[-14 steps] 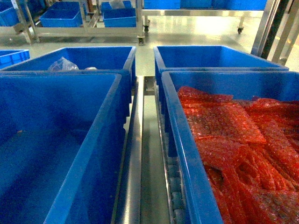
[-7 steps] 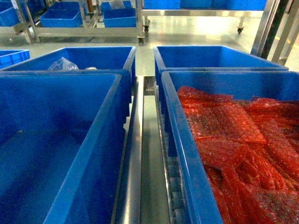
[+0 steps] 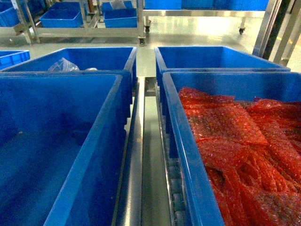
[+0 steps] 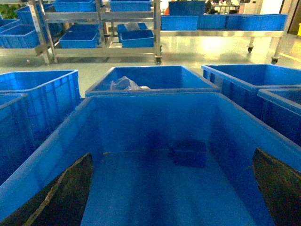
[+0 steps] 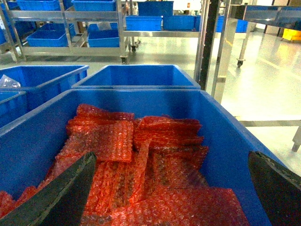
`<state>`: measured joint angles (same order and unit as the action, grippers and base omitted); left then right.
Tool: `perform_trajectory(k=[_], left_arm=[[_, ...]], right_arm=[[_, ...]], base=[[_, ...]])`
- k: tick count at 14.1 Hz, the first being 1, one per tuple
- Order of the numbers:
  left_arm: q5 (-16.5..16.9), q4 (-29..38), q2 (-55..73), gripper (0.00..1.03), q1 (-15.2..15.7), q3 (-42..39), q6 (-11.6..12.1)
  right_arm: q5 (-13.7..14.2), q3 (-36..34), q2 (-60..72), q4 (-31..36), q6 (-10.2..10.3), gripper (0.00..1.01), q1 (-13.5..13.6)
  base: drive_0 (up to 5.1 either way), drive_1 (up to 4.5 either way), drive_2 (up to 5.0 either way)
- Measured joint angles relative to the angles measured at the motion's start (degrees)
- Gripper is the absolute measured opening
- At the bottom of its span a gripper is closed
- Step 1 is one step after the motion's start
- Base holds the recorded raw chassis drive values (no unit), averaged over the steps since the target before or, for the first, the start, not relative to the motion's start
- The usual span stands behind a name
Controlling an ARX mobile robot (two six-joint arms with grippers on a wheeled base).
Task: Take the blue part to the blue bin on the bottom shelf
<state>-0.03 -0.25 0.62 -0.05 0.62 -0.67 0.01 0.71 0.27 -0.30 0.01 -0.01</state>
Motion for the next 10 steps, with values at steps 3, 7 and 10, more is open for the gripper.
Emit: perform_trajectory(k=[3,7,10], left_arm=[[0.00,0.00,0.00,0.98,0.00,0.00,0.04],[0.00,0.00,0.00,0.98,0.00,0.00,0.04],[0.00,0.00,0.00,0.98,0.00,0.00,0.04]], right_arm=[[0.00,0.00,0.00,0.00,0.00,0.98,0.00],[0.00,0.00,0.00,0.00,0.00,0.98,0.00],[0.00,0.00,0.00,0.00,0.00,0.98,0.00]], base=[[0.0,0.00,0.0],[0.0,0.00,0.0],[0.0,0.00,0.0]])
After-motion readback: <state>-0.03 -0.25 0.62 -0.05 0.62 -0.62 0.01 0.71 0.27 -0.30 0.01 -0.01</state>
